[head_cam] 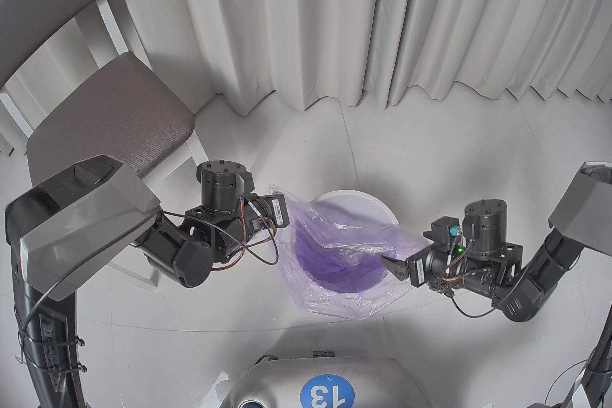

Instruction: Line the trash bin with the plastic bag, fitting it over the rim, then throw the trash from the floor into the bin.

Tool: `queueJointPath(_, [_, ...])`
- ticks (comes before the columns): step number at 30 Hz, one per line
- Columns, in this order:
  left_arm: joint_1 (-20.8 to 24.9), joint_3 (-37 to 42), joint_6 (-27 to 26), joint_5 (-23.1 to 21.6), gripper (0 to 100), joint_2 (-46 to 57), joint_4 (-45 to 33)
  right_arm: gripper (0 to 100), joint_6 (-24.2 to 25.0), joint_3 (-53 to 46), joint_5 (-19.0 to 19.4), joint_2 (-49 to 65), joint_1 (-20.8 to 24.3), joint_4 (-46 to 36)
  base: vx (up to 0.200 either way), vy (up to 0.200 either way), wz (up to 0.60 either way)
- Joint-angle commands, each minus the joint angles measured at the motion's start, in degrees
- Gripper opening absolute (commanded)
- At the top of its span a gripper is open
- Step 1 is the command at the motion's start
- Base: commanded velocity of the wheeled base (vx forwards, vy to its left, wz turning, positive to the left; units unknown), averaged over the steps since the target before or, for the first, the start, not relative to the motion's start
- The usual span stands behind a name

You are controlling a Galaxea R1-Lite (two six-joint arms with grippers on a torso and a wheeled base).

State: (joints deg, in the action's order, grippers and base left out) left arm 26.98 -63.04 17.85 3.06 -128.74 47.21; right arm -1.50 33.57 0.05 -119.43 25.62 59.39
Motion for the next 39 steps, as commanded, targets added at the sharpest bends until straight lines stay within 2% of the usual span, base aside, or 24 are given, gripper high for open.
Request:
queueJointPath(1, [0.0,-1.03,-0.01,0.37,0,-1.6,-0.02,100,-3.86,11.95,0.13,-2.47,2.06,-7.71,0.0,0.0,0.0])
queueJointPath(2, [0.0,-0.95,-0.01,0.54,0,-1.6,-0.02,100,-3.86,11.95,0.13,-2.47,2.06,-7.71,0.0,0.0,0.0])
queueJointPath(3, [-0.08,-0.95,-0.01,0.54,100,-1.51,-0.02,100,-7.55,17.93,1.01,-5.55,2.06,-10.35,0.0,0.0,0.0])
queueJointPath(7, [-0.61,0.9,-0.01,0.46,100,-0.72,-0.1,100,-14.76,23.91,3.29,-8.54,2.41,-14.13,0.0,0.0,0.0])
queueJointPath(11, [-1.14,1.87,0.17,0.54,100,-0.54,0.51,100,-18.54,27.95,6.19,-9.5,3.73,-18.87,0.0,0.0,0.0])
queueJointPath(14, [-1.14,3.54,0.08,0.54,100,0.51,0.95,100,-22.06,28.65,9.09,-10.03,4.26,-21.6,0.0,0.0,0.0])
queueJointPath(16, [-1.14,4.33,0.08,0.54,100,1.48,1.04,100,-26.1,28.65,10.67,-10.91,4.26,-22.3,0.0,0.0,0.0])
queueJointPath(19, [-1.23,5.38,0.08,0.54,100,2.62,1.13,100,-29.88,28.83,11.03,-12.4,3.99,-22.57,0.0,0.0,0.0])
queueJointPath(23, [-1.49,6.96,0.08,0.72,100,3.94,1.21,100,-31.64,30.06,11.03,-15.39,3.29,-23.09,0.0,0.0,0.0])
queueJointPath(32, [-2.9,9.07,-0.01,0.72,100,5.26,2.71,100,-32.25,34.54,11.03,-18.73,1.01,-24.85,0.0,0.0,0.0])
queueJointPath(33, [-2.98,9.51,-0.01,0.72,100,5.26,3.15,0,-32.25,35.51,11.11,-19.0,0.83,-25.03,0.0,0.0,0.0])
queueJointPath(39, [-3.69,10.83,-0.01,0.81,100,5.79,3.76,0,-32.07,37.79,11.11,-18.38,0.65,-25.2,0.0,0.0,0.0])
